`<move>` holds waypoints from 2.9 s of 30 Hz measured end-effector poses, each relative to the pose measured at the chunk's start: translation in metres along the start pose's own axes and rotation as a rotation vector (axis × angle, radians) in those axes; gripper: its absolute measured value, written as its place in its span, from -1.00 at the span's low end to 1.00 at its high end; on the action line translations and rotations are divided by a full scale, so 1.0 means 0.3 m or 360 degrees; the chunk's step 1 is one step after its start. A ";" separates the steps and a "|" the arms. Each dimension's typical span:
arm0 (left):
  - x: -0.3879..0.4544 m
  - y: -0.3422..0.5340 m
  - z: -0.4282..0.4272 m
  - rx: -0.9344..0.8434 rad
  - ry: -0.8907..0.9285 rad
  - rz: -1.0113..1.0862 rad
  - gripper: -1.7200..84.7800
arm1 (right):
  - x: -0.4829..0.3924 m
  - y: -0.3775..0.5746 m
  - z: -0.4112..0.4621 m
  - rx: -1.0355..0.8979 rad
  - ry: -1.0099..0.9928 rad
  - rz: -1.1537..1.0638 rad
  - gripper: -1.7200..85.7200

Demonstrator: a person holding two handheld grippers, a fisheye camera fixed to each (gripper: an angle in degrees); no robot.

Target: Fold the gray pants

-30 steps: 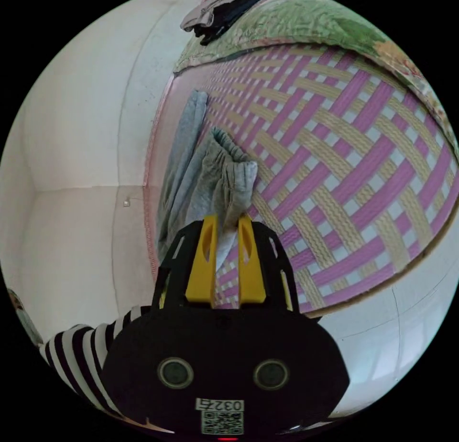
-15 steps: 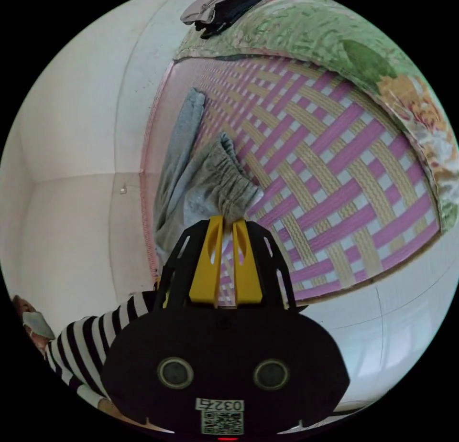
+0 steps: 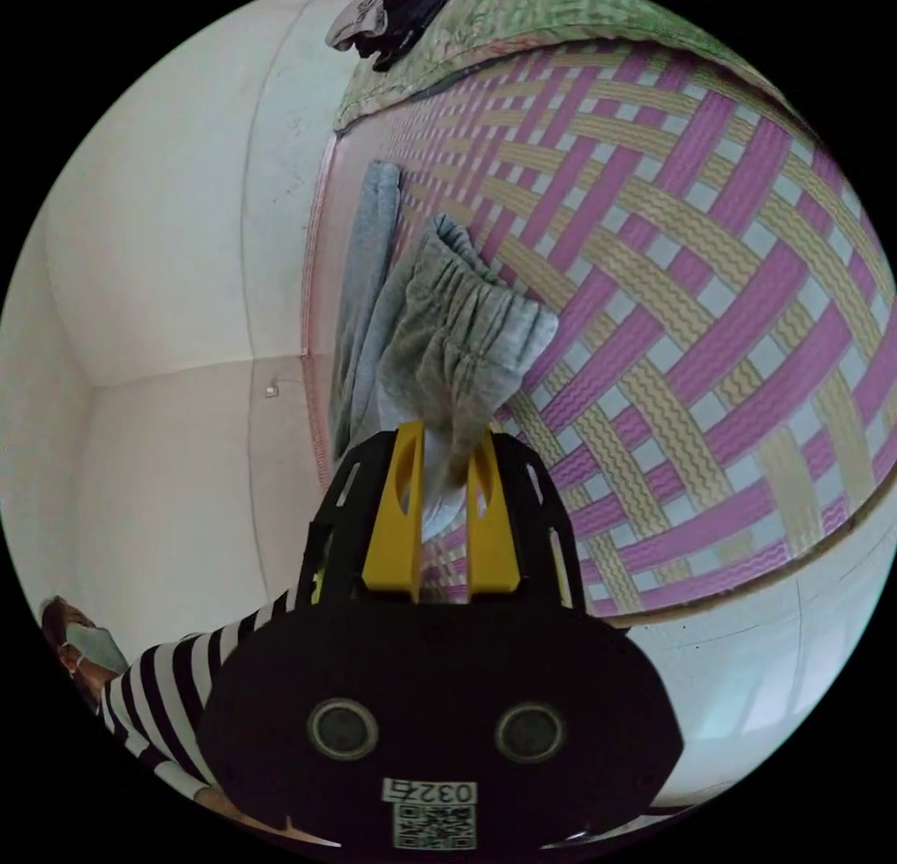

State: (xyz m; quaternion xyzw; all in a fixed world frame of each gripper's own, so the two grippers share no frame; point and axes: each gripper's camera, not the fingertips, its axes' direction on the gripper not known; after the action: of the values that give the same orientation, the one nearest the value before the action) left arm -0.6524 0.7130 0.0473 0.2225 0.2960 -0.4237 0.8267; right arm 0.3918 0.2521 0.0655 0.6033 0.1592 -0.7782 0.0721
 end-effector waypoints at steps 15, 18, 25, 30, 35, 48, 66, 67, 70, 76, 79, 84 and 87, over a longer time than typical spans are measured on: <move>0.325 0.073 -0.396 -0.0105 0.0648 0.0400 -0.99 | -0.368 0.100 -0.219 0.0266 -0.0143 -0.0625 -0.98; 0.216 0.109 -0.494 -0.0189 0.0385 0.0183 -0.99 | -0.311 0.125 -0.237 0.0218 -0.0195 -0.0481 -0.98; 0.043 0.216 -0.572 -0.0171 0.0464 -0.0250 -1.00 | -0.274 0.203 -0.217 0.0139 -0.0183 -0.0315 -0.98; 0.163 0.173 -0.577 -0.0191 0.0625 -0.0202 -1.00 | -0.372 0.195 -0.274 0.0188 -0.0259 -0.0316 -0.98; 0.413 0.009 -0.459 -0.0191 0.0783 -0.0155 -0.99 | -0.626 0.039 -0.255 0.0208 -0.0344 -0.0444 -0.98; 0.369 -0.258 0.057 -0.0024 0.0539 -0.0362 -1.00 | -0.776 -0.449 0.217 0.0215 -0.0040 -0.0201 -0.98; 0.480 -0.279 0.013 0.0158 0.0110 -0.0018 -0.79 | -0.820 -0.466 0.161 0.0465 0.0357 -0.0175 -0.71; 0.478 -0.228 -0.044 0.0255 -0.0003 0.0007 -0.79 | -0.798 -0.452 0.146 0.0447 0.0382 -0.0162 -0.72; 0.415 -0.099 -0.145 0.0427 -0.0124 -0.0062 -0.79 | -0.749 -0.444 0.154 0.0339 0.0322 -0.0122 -0.71; 0.220 -0.022 -0.029 0.0151 0.0019 -0.0310 -0.72 | -0.748 -0.470 0.253 0.0212 0.0246 -0.0081 -0.72; 0.204 -0.041 0.063 0.0125 0.0156 -0.0291 -0.76 | -0.765 -0.484 0.288 0.0196 0.0189 -0.0064 -0.76; 0.234 -0.133 0.163 0.0082 -0.0030 -0.0204 -0.87 | -0.835 -0.504 0.286 0.0129 0.0243 -0.0185 -0.84; 0.220 -0.180 0.186 0.0068 -0.0039 -0.0220 -0.91 | -0.929 -0.507 0.235 0.0127 0.0113 -0.0340 -0.86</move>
State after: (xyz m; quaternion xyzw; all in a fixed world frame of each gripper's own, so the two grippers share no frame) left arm -0.6499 0.6116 0.0369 0.2139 0.2914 -0.4887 0.7941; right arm 0.3539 0.3491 0.3737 0.6124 0.1940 -0.7652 -0.0409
